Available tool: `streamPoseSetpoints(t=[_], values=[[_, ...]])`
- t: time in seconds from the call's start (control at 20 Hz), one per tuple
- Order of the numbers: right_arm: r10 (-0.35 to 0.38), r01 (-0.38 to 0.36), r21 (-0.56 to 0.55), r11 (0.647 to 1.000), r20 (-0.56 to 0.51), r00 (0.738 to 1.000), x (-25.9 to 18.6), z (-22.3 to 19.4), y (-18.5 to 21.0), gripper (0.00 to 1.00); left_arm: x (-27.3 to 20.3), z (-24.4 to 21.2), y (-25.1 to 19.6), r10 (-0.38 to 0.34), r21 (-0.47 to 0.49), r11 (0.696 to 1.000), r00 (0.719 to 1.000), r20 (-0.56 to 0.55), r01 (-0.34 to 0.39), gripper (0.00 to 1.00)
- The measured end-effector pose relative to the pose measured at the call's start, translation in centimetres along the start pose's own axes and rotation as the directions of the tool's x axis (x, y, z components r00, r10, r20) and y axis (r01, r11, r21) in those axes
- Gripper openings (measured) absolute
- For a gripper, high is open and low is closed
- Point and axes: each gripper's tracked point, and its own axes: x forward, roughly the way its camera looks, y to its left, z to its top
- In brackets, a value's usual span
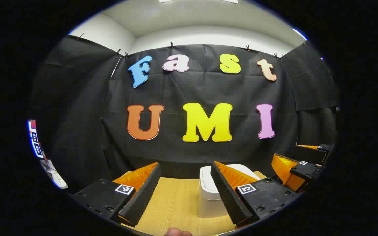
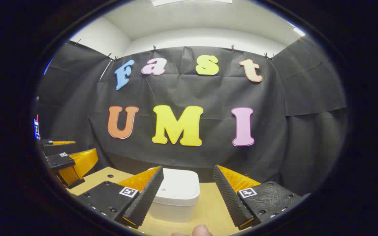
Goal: Press the lid of the desktop garbage bin to open it, pick up the crumpled paper on the desktop and throw it into the bin, then pick up the pop can on the desktop and drop it into the bin, and finally close the garbage bin lid.
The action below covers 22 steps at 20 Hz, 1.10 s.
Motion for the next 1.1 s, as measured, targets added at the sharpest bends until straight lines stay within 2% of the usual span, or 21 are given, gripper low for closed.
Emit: streamPoseSetpoints(t=[0.3, 0.85, 1.05, 1.1], values=[[-0.011, 0.011, 0.012, 1.0, 0.004, 1.0, 0.4, 0.1, -0.2, 0.95, 0.6, -0.1, -0.3, -0.017, -0.003, 1.0, 1.0, -0.012, 0.017, 0.98], [-0.003, 0.003, 0.003, 1.0, -0.031, 1.0, 1.6, -0.7, 0.2, 0.95, 1.0, -0.4, 0.2, 0.002, -0.002, 1.0, 1.0, -0.015, -0.002, 0.98], [0.024, -0.025, -0.009, 1.0, -0.056, 0.998, 2.6, -1.2, 1.1, 0.95, 0.9, -0.7, 0.4, 0.008, -0.003, 1.0, 1.0, -0.025, -0.008, 0.98], [0.039, -0.039, -0.009, 0.999, -0.078, 0.996, 2.9, -1.6, 1.5, 0.93, 0.9, -0.8, 0.5, 0.01, -0.003, 1.0, 1.0, -0.027, -0.011, 0.98]])
